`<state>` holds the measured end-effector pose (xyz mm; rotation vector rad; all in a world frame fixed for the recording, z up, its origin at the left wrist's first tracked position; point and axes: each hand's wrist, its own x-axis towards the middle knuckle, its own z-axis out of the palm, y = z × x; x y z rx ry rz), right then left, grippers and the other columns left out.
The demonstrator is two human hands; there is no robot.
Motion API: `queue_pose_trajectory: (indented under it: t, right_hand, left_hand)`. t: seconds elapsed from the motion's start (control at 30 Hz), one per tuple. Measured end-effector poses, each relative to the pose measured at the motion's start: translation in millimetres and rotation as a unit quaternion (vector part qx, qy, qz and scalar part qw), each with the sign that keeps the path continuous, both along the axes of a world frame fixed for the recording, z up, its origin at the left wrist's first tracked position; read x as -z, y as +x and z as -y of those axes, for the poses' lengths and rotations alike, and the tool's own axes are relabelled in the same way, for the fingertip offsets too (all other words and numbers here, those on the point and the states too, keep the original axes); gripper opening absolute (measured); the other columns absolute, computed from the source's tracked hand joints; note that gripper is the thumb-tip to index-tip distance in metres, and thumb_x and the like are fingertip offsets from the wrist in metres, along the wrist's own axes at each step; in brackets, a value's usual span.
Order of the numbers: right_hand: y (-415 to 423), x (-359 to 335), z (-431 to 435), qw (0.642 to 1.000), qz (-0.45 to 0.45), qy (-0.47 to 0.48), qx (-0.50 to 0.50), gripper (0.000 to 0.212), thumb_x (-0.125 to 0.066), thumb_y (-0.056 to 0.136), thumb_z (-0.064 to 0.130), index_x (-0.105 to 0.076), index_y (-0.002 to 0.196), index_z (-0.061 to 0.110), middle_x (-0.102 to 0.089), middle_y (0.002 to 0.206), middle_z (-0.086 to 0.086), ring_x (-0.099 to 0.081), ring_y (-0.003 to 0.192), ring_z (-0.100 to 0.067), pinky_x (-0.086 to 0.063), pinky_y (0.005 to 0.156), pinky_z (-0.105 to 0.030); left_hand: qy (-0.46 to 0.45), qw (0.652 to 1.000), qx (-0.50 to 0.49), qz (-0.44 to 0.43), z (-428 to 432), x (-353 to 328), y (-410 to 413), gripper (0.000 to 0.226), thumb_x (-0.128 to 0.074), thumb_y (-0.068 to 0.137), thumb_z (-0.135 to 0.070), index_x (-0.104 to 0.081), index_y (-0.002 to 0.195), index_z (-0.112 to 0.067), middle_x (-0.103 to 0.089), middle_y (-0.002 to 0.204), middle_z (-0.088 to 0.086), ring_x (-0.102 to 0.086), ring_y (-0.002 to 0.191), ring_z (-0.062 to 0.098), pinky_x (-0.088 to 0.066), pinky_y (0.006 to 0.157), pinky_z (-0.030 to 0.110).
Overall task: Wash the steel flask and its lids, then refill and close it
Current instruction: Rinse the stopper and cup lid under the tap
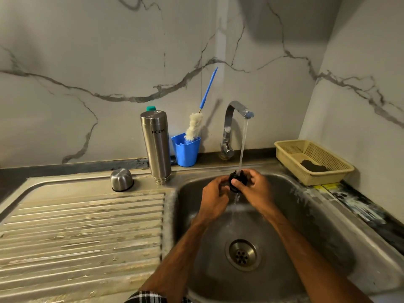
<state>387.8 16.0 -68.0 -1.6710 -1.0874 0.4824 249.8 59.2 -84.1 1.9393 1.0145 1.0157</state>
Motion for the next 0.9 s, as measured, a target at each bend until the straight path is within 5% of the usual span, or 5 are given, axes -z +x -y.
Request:
queue_pose_trajectory:
  t: [0.2,0.43,0.7,0.8,0.9]
  right_hand:
    - [1.4,-2.3,2.4,1.000,-0.005,0.013,0.016,0.047,-0.079,0.084,0.021,-0.061,0.127,0.015,-0.063,0.114,0.004,-0.061,0.108,-0.015,-0.054,0.094,-0.034]
    - [-0.4,-1.9,4.5,1.000,0.007,0.009,0.009,0.044,-0.079,0.084,0.021,-0.062,0.124,0.016,-0.065,0.112,0.002,-0.060,0.101,-0.012,-0.051,0.090,-0.028]
    - [-1.8,0.8,2.9,0.999,-0.025,-0.018,-0.016,0.045,-0.080,0.083,0.019,-0.062,0.124,0.015,-0.067,0.116,-0.001,-0.063,0.105,-0.016,-0.054,0.093,-0.034]
    - [1.8,2.8,4.1,0.989,-0.140,0.007,-0.041,0.044,-0.077,0.085,0.017,-0.061,0.127,0.015,-0.069,0.120,-0.005,-0.070,0.103,-0.021,-0.060,0.087,-0.041]
    - [3.5,-0.6,3.7,0.952,-0.295,-0.009,-0.085,0.040,-0.069,0.091,0.011,-0.059,0.130,0.008,-0.068,0.121,-0.015,-0.072,0.101,-0.028,-0.060,0.087,-0.045]
  left_hand:
    - [-0.007,1.000,-0.001,-0.003,-0.7,1.9,1.7,0.039,-0.056,0.097,0.001,-0.060,0.133,-0.013,-0.067,0.128,0.001,-0.061,0.115,0.007,-0.049,0.095,0.016]
    - [-0.005,1.000,-0.017,-0.011,-0.2,1.1,1.4,0.038,-0.055,0.098,0.000,-0.060,0.135,-0.010,-0.066,0.128,0.002,-0.059,0.109,0.003,-0.044,0.081,-0.001]
    - [-0.020,1.000,-0.007,-0.008,2.0,-1.6,-0.5,0.039,-0.059,0.095,0.000,-0.060,0.134,-0.009,-0.067,0.124,0.001,-0.062,0.109,0.007,-0.048,0.091,0.012]
    - [-0.011,1.000,0.007,-0.004,2.9,-0.6,-1.2,0.042,-0.066,0.092,-0.002,-0.061,0.132,-0.011,-0.068,0.121,0.000,-0.060,0.095,-0.002,-0.047,0.083,0.005]
    - [-0.011,1.000,0.005,0.006,2.7,-0.2,-0.8,0.042,-0.072,0.092,-0.014,-0.061,0.133,-0.016,-0.068,0.121,-0.003,-0.063,0.099,0.002,-0.052,0.090,0.016]
